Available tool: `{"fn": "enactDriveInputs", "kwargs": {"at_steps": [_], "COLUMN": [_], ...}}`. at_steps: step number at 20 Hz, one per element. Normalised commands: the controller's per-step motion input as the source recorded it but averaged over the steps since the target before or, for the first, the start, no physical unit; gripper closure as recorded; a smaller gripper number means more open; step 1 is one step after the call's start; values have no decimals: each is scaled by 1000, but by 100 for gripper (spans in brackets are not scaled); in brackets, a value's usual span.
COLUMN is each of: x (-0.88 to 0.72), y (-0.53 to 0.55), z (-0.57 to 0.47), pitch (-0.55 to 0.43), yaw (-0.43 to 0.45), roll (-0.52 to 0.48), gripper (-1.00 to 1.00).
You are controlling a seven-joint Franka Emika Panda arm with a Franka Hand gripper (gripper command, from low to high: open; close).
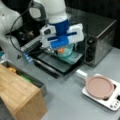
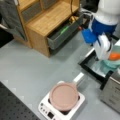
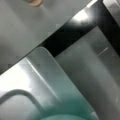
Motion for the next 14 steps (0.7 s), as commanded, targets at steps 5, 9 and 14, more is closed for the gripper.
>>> {"fn": "enactDriveInputs", "kwargs": {"at_steps": [5,9,14], "x": [-30,-115,-25], "y": [-281,-307,-118], "z": [159,248,245], "pitch": [259,290,220], "yaw": [719,602,371], "roll": [-103,-13,-8], "gripper": [-100,-100,-100]}}
